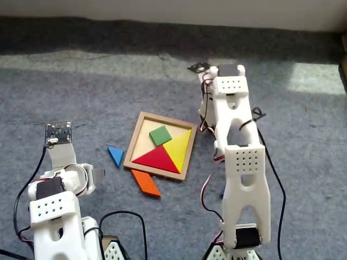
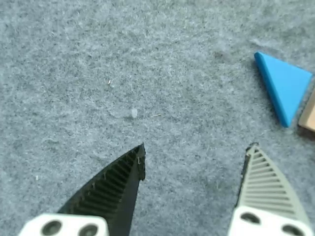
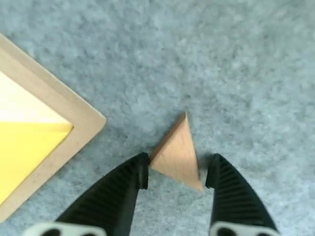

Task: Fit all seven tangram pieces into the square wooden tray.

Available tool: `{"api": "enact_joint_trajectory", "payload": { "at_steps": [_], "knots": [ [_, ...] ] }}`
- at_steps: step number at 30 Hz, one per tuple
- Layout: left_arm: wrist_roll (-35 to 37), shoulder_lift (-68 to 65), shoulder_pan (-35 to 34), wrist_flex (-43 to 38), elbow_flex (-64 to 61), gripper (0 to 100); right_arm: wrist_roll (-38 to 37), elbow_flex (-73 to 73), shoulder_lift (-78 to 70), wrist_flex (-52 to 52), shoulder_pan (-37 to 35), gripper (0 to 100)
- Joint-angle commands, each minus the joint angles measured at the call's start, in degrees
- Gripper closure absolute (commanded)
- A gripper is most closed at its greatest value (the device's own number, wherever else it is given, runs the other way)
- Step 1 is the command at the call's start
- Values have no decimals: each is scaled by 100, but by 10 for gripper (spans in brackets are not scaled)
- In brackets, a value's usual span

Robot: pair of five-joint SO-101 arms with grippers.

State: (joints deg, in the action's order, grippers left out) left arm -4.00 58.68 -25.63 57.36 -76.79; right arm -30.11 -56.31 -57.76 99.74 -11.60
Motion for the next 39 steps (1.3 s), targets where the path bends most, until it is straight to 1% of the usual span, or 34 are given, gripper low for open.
{"api": "enact_joint_trajectory", "payload": {
  "at_steps": [1, 3, 6, 11, 14, 19, 24, 27, 30, 34, 37, 39],
  "knots": [
    [-44, -22, -48, -97, 31, 691, -123, -48, 119, 75, -13, 848],
    [-44, -22, -40, -97, 31, 691, -273, -48, 136, 101, -13, 861],
    [-44, -22, -40, -97, 31, 691, -264, -84, 242, 119, -4, 892],
    [-44, -22, -40, -97, 31, 691, -264, -110, 998, 127, -31, 899],
    [-44, -22, -40, -97, 31, 691, -255, 277, 1473, 127, -57, 899],
    [-44, -22, -31, -97, 31, 691, -246, 1191, 2211, 119, -479, 899],
    [-44, -22, -31, -97, 31, 691, 202, 1877, 2738, 57, -1112, 899],
    [-44, -22, -48, -97, 31, 691, 369, 2123, 2756, -215, -1481, 899],
    [-44, -22, -57, -97, 31, 691, 352, 2554, 2747, -831, -1736, 899],
    [-44, -22, -57, -97, 31, 691, 343, 3020, 2756, -1393, -1842, 899],
    [-44, -22, -57, -97, 31, 691, 325, 3081, 2756, -1534, -1895, 899],
    [-44, -22, -40, -97, 31, 691, 123, 3090, 2756, -1613, -1947, 899]
  ]
}}
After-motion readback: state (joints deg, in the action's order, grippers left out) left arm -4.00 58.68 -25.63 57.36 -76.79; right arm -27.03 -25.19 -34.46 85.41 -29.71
